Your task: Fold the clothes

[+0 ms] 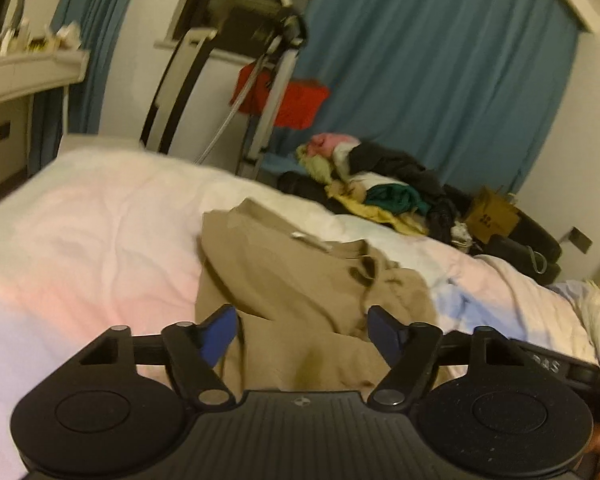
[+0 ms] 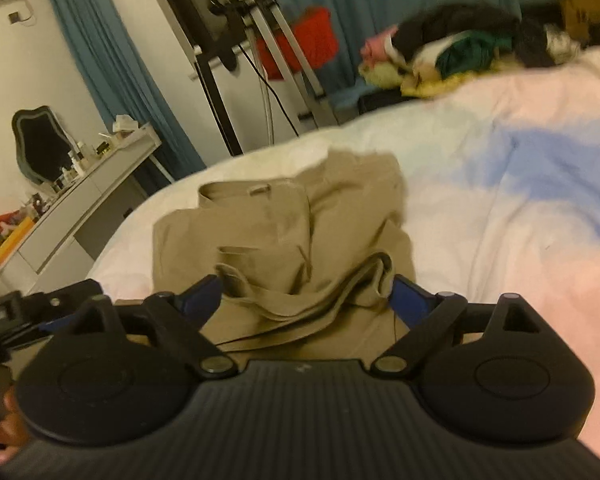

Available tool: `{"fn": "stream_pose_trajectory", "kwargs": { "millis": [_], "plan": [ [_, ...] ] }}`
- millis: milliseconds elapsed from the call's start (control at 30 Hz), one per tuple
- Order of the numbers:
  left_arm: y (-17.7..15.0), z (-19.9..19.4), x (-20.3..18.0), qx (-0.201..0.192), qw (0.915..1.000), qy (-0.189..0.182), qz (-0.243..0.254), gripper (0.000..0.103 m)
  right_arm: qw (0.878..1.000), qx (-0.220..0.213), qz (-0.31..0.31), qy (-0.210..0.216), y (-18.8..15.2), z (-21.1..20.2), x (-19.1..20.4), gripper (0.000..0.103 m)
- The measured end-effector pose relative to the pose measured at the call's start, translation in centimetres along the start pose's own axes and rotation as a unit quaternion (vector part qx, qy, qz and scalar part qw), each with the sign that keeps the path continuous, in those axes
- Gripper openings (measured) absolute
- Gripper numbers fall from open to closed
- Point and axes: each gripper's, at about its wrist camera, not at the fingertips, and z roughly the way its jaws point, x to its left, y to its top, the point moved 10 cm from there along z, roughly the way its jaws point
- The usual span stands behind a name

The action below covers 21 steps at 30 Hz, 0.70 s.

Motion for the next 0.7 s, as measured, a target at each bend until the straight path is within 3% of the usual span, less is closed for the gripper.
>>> {"fn": "stream_pose_trajectory", "kwargs": {
  "millis": [167, 433, 700],
  "plan": [
    [-1.4, -5.1, -2.8, -0.012, 0.9994, -0.020, 0.027, 0.079, 0.998, -0.035, -0.040, -0.011, -0.2, -4.5, 1.6, 0.092],
    [-3.8, -10.0, -5.4, -0.028, 0.9976, -0.011, 0.062, 0.082, 0.994, -0.066, -0.080, -0.018, -1.8, -10.8, 3.1, 0.092],
    [-7.4, -11.1, -4.7, 0.017, 0.9995, -0.006, 0.024, 0.082, 0.997, -0.061, -0.055, -0.014, -3.8, -12.8, 3.1, 0.092]
  ]
}}
